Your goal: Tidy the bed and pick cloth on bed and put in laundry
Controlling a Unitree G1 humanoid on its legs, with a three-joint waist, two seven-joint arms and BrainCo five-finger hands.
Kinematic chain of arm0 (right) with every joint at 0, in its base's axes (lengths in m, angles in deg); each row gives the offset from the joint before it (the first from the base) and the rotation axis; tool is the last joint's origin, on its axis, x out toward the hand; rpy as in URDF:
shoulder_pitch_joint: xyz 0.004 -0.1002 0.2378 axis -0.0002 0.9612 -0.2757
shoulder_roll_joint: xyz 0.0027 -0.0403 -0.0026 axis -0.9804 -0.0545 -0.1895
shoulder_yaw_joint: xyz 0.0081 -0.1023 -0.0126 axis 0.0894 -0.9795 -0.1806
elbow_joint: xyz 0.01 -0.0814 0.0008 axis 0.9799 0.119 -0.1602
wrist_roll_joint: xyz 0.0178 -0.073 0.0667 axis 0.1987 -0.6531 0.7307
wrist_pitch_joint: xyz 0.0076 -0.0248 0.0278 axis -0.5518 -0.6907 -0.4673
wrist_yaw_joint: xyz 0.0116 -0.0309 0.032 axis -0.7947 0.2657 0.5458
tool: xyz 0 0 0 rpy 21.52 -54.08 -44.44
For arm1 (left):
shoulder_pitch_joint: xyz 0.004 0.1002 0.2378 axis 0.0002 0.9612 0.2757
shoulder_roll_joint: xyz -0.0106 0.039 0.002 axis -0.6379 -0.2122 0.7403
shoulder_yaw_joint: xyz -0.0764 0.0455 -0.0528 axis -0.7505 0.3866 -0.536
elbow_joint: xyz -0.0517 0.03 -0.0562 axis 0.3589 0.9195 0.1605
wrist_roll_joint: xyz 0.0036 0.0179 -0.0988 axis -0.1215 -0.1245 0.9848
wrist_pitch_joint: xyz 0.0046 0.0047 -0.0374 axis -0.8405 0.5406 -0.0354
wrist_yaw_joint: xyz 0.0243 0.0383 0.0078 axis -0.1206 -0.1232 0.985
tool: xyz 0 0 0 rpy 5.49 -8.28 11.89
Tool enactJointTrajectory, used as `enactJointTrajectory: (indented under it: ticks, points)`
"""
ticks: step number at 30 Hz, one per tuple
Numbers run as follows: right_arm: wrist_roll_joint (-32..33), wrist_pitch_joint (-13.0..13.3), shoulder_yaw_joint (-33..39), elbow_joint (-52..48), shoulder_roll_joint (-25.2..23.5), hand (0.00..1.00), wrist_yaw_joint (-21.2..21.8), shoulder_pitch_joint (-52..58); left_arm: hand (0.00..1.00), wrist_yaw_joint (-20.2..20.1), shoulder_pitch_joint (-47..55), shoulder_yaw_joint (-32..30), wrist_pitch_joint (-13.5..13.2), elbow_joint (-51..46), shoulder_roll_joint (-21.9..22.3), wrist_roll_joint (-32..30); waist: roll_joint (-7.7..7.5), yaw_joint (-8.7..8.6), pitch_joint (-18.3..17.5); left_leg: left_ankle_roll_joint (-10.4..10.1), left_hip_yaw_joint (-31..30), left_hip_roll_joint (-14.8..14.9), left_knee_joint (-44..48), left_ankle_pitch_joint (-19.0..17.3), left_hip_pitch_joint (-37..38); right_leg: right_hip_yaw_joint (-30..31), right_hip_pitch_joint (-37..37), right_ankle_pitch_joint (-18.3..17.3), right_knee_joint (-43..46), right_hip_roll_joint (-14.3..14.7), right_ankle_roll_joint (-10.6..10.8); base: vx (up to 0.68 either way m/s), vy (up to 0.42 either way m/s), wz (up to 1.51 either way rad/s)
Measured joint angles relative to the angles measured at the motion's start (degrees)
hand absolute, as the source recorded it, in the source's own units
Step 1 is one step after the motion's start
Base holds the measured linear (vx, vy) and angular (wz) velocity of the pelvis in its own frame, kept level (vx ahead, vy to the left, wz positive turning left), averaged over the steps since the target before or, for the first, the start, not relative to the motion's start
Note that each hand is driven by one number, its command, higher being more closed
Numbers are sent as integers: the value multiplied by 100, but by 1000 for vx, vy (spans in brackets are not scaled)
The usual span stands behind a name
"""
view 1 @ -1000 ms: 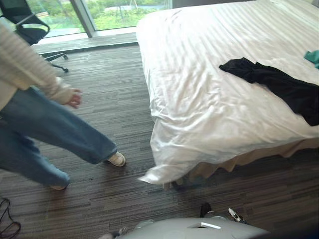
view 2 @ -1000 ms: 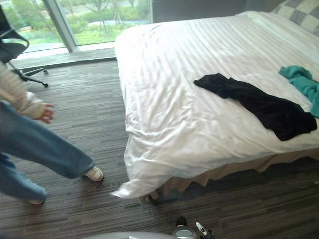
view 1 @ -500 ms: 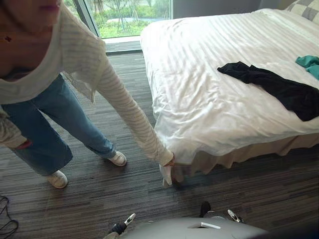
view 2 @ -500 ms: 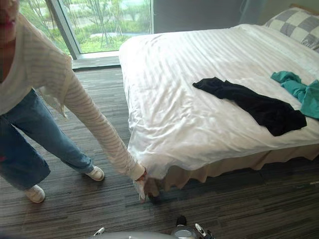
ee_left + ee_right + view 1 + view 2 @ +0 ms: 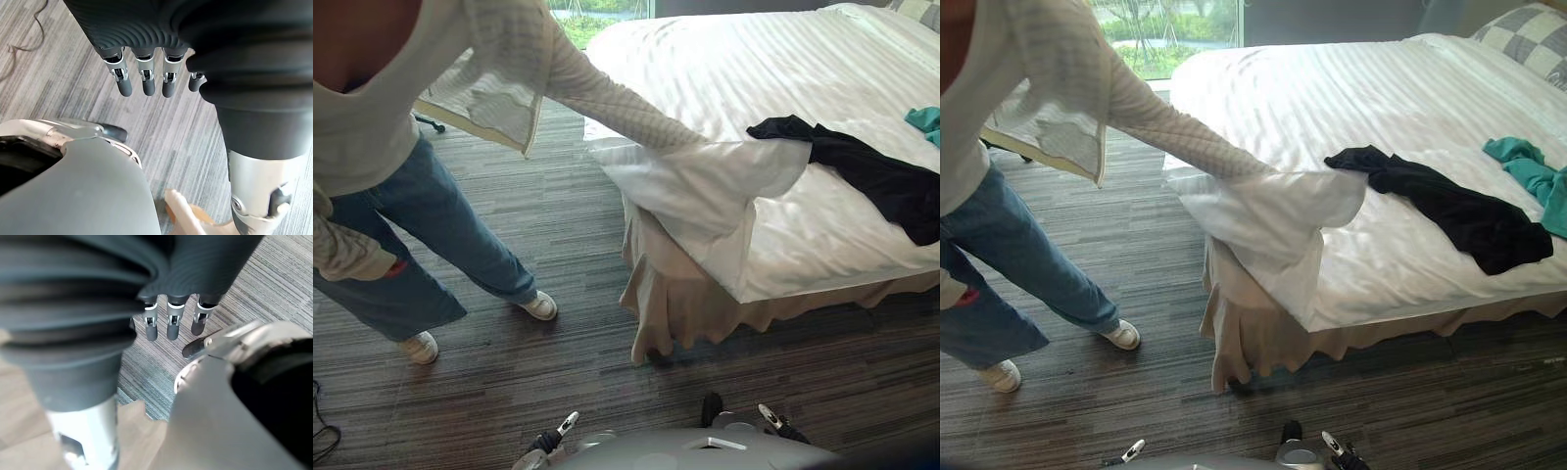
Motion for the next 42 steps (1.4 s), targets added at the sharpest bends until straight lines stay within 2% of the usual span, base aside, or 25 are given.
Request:
enactJointTrajectory:
  ticks: [4,7,11,13,14,15,18,20,21,23,24,27,30,32,34,36,37,39,40,42]
  points:
    - [1,13,-5,3,-7,0,2,-1,0,35,4,-46,3,2,4,244,-26,12,50,26,-10,19,-14,-31,-2,6,-25,31,-1,-8,1,-88,-22,-4]
    - [1,15,0,2,0,0,1,9,0,225,7,-87,-19,1,39,628,17,-2,73,-5,2,42,-5,-80,-10,18,-31,22,-1,10,11,-64,-24,-4]
    - [-8,9,53,-11,3,0,2,16,0,532,-127,-540,-177,-57,93,1250,65,-20,79,-8,-1,111,-4,-110,-19,13,-39,-6,0,59,-27,0,0,0]
    - [-13,-3,61,-11,4,0,3,24,0,822,-185,-1041,-409,-313,83,1627,111,-23,97,-25,-14,163,-6,-125,-35,-2,-47,-36,1,106,-48,24,-8,3]
    - [-14,-11,62,-12,9,0,3,26,0,1023,-269,-1443,-613,-522,20,1824,121,-22,98,-65,-37,201,-6,-117,-44,-32,-41,-80,2,144,-88,61,-10,12]
    - [-13,-9,68,-12,12,0,3,32,0,1237,-388,-1792,-845,-676,-140,1950,147,-26,87,-94,-89,212,-5,-104,-68,-79,-36,-94,3,175,-100,86,-7,18]
    - [-8,4,146,-12,43,0,2,35,0,1591,-681,-2373,-1193,-900,-623,2226,240,-46,69,-81,-170,251,-8,-13,-127,-162,-45,-114,5,200,-131,98,3,22]
    - [-4,87,144,-12,171,0,-8,35,0,1960,-978,-2893,-1553,-1089,-1148,2255,320,-43,46,-107,-165,217,2,36,-107,-159,-37,-119,9,172,-133,119,34,3]
    - [-3,119,145,-13,197,0,-16,37,0,2035,-1051,-2977,-1658,-1124,-1292,2240,336,-44,51,-111,-146,189,3,68,-109,-159,-33,-118,12,152,-132,77,37,-4]
    - [40,172,135,-11,253,0,-46,56,0,2265,-1357,-3150,-1986,-1336,-1850,1958,351,-35,43,-93,-130,56,1,226,-128,-142,-27,-103,35,52,-112,20,14,-1]
    - [55,172,123,-11,253,0,-48,59,0,2289,-1420,-3135,-2048,-1397,-1989,1863,350,-31,40,-76,-130,30,1,253,-127,-139,-22,-100,35,29,-108,0,0,0]
    - [124,173,-12,-11,234,0,-57,61,0,2616,-1853,-2775,-2394,-1826,-2548,562,346,-14,18,-63,-126,-25,1,271,-119,-110,-30,-65,8,-23,-77,-7,25,4]
    - [178,175,-30,-16,207,0,-55,71,0,2620,-2116,-2016,-2584,-2544,-2758,-438,310,-7,-2,-35,-101,-35,1,254,-119,37,-66,1,3,-22,-71,-77,8,-7]
    - [227,202,-31,-35,211,0,-55,77,0,2590,-2328,-1445,-2598,-3065,-2775,-947,338,-28,-15,72,-2,-9,-2,112,-141,136,-153,8,2,25,-68,-105,-5,-24]
    - [288,230,-35,-110,180,0,-56,91,0,2500,-2531,-913,-2579,-3448,-2773,-1439,372,-57,-19,106,108,14,4,-13,-205,279,-280,110,1,70,-95,-157,-7,-42]
    - [317,233,-129,-287,123,0,-51,322,0,2260,-2719,-177,-2494,-3845,-2732,-1967,382,-172,-58,97,326,13,40,-58,-162,462,-341,171,1,87,-94,-115,-15,-48]
    - [317,233,-129,-315,113,0,-48,385,0,2171,-2787,-5,-2448,-3958,-2709,-2108,368,-204,-74,93,378,24,34,-75,-136,508,-348,180,1,99,-96,-80,-32,-45]
    - [312,235,-119,-346,120,0,-39,590,0,1823,-3170,689,-2317,-4103,-2693,-2500,404,-376,-78,57,552,61,34,-108,-84,648,-399,192,2,141,-111,-62,-39,-42]
    - [310,235,-111,-347,120,0,-36,627,0,1723,-3277,839,-2301,-4103,-2693,-2584,422,-424,-73,36,610,67,33,-121,-84,687,-431,205,2,156,-127,-45,-37,-41]
    - [256,234,-57,-347,109,0,-21,812,0,1386,-3770,1538,-2085,-4088,-2698,-2822,522,-554,-30,12,776,110,7,-128,-6,823,-466,216,4,226,-142,-15,-28,-38]
